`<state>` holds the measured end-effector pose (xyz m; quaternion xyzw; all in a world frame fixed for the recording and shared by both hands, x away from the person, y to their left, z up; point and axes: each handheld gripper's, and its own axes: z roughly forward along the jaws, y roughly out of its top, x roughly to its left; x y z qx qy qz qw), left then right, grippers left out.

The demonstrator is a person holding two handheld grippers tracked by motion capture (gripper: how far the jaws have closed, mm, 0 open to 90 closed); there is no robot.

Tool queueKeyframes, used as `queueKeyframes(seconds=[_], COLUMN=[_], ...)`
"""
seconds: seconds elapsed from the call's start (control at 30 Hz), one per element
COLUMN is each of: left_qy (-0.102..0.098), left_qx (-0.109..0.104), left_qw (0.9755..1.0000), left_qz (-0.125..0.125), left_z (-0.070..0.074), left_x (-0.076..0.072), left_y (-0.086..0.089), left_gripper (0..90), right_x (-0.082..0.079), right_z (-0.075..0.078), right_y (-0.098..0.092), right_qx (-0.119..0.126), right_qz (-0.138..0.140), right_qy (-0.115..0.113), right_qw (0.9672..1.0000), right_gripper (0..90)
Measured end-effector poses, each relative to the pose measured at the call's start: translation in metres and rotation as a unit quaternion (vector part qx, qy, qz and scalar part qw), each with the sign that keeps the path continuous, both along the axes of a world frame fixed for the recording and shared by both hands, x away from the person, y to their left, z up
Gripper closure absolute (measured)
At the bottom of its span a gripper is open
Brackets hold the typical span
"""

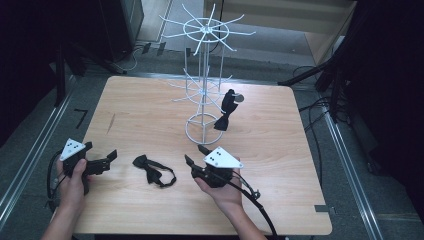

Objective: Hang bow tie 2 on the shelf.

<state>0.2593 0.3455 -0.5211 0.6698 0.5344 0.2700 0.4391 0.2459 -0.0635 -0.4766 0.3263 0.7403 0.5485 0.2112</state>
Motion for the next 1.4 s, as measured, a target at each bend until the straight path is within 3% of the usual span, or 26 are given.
queueKeyframes(seconds=[0.2, 0.57, 0.77, 1.4], left_qy=[-0.002, -0.001, -0.002, -0.002], left_qx=[0.002, 0.001, 0.003, 0.002], left_qw=[1.0, 1.0, 1.0, 1.0], left_qz=[-0.001, -0.001, -0.002, -0.002], left_z=[0.0, 0.0, 0.0, 0.0], left_x=[0.0, 0.0, 0.0, 0.0], left_y=[0.0, 0.0, 0.0, -0.001], left_gripper=[0.0, 0.0, 0.0, 0.0], right_x=[-0.001, -0.002, 0.0, 0.002], right_z=[-0.016, -0.037, -0.05, -0.06], right_y=[0.02, 0.038, 0.045, 0.055], right_qx=[-0.021, -0.036, -0.056, -0.086], right_qz=[0.014, 0.029, 0.026, 0.037], right_qy=[0.015, 0.044, 0.057, 0.083], right_qw=[0.9996, 0.998, 0.9964, 0.9922], right_gripper=[49.7, 52.6, 55.3, 60.8])
